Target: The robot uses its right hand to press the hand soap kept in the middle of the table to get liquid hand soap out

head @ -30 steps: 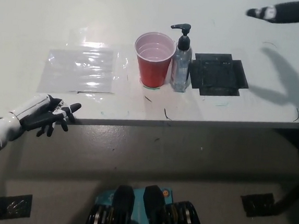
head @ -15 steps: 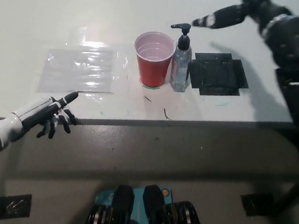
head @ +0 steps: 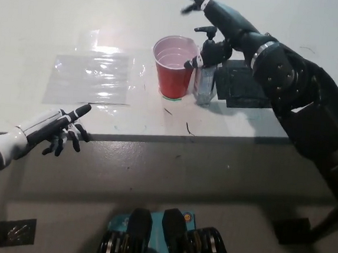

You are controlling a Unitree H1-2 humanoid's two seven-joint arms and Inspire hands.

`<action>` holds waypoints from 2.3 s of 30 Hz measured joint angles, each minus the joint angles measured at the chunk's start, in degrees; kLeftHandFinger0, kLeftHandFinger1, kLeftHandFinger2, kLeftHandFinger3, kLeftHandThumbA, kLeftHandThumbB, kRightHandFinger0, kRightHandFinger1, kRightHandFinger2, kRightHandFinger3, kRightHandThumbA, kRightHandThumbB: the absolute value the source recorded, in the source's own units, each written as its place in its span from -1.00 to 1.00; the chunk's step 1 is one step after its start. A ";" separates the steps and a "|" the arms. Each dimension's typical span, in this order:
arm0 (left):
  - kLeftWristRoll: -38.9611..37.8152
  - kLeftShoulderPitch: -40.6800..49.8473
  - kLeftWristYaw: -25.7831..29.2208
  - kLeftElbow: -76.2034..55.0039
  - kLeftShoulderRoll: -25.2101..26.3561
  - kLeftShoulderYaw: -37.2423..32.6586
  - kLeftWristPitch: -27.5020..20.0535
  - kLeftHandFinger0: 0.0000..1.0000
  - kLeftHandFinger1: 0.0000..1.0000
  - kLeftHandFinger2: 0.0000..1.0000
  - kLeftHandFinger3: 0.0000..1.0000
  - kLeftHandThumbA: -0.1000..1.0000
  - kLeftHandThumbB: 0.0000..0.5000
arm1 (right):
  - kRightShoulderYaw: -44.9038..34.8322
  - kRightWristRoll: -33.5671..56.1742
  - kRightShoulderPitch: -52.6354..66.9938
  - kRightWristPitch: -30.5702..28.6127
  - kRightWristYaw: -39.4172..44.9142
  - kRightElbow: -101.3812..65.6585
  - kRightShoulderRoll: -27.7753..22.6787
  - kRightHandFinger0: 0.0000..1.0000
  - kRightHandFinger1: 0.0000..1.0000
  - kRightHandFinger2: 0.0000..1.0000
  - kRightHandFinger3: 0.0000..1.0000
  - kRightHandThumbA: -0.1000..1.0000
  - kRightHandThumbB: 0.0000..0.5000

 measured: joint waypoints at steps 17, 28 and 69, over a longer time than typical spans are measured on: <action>0.04 -0.79 -1.17 -0.06 0.06 0.01 0.20 -0.86 -0.71 -0.32 0.28 1.00 -0.33 | 0.18 -4.39 2.74 -4.50 2.21 0.16 -1.93 1.00 1.00 1.00 1.00 1.00 0.31; 0.46 -2.00 -2.03 -0.10 0.80 -0.39 0.41 -0.74 -0.61 -0.24 0.29 1.00 -0.32 | 1.35 -8.09 4.17 -6.35 1.86 0.72 -1.89 1.00 1.00 1.00 1.00 1.00 0.53; 1.84 -6.34 -5.49 -0.22 2.29 -1.21 0.40 -0.79 -0.66 -0.30 0.16 1.00 -0.26 | 9.85 -33.09 5.33 -9.34 -4.25 0.24 -3.97 1.00 1.00 1.00 1.00 1.00 1.00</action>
